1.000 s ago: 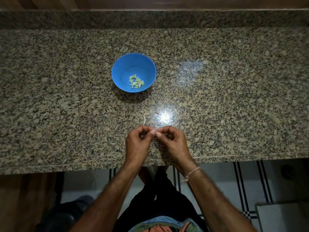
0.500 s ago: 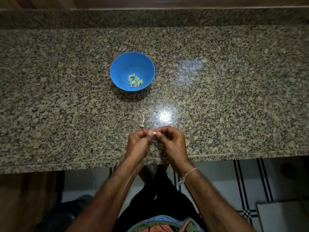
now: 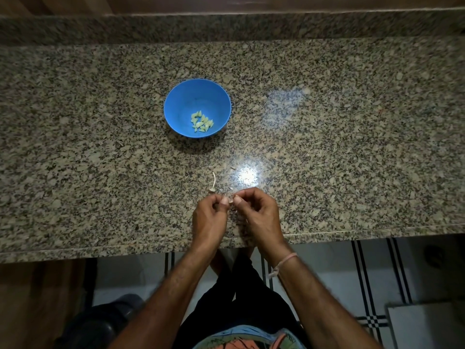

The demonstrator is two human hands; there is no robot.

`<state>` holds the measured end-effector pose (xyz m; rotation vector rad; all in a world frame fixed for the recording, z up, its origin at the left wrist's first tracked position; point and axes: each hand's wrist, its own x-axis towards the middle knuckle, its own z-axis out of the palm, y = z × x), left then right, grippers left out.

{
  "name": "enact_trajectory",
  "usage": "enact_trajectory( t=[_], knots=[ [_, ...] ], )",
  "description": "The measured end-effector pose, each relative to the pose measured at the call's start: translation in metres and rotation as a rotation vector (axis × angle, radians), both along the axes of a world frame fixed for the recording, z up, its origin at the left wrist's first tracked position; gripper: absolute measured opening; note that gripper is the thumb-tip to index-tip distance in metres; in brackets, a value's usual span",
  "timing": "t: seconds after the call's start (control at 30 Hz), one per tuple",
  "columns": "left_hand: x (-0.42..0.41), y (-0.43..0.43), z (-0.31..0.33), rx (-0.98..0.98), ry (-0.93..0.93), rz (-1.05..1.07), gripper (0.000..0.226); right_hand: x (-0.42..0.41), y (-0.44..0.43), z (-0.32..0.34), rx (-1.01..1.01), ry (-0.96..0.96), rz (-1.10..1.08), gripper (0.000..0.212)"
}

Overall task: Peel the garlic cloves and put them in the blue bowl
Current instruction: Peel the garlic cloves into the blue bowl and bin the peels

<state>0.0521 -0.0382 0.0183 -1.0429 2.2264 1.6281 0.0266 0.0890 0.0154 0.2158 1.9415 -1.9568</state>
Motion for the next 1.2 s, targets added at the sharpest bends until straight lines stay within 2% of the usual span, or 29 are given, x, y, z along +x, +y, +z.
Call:
enact_trajectory(
  t=[0.17,0.37,0.47,0.57,0.67,0.7,0.77,0.9,0.97,1.03,1.13,1.2],
  knots=[
    [0.002,0.003,0.008,-0.04,0.163,-0.007,0.013,-0.003,0.002,0.008,-0.234,-0.239,-0.101,0.014],
    [0.003,0.001,0.011,-0.185,0.239,-0.05,0.005,-0.01,0.004,0.011,-0.281,-0.368,-0.081,0.009],
    [0.001,-0.001,0.013,-0.258,0.193,-0.092,0.005,-0.006,0.003,0.009,-0.208,-0.356,-0.058,0.014],
    [0.0,-0.004,0.014,-0.294,0.185,-0.141,0.006,-0.004,0.002,0.005,-0.075,-0.25,-0.032,0.023],
    [0.0,-0.007,0.012,-0.294,0.196,-0.171,0.008,-0.005,0.001,0.004,-0.028,-0.186,0.001,0.035],
    [0.0,-0.007,0.012,-0.248,0.202,-0.171,0.009,-0.005,0.001,0.003,-0.004,-0.161,0.011,0.036],
    [-0.001,-0.008,0.014,-0.037,0.183,-0.143,0.013,-0.007,0.002,-0.001,0.078,-0.08,0.032,0.029],
    [-0.004,-0.012,0.012,0.435,-0.021,-0.025,0.018,-0.009,0.005,-0.003,0.185,0.107,0.054,0.015],
    [-0.004,-0.012,0.01,0.54,-0.07,0.02,0.018,-0.01,0.003,-0.003,0.236,0.159,0.054,0.014],
    [-0.003,-0.01,0.013,0.414,-0.01,0.003,0.018,-0.009,0.002,-0.003,0.243,0.11,0.047,0.02],
    [-0.004,-0.007,0.015,-0.099,0.187,-0.165,0.015,-0.008,0.001,0.004,0.046,-0.148,0.015,0.031],
    [-0.004,-0.007,0.015,-0.321,0.259,-0.263,0.017,-0.011,0.002,0.012,-0.103,-0.359,-0.005,0.029]
  ],
)
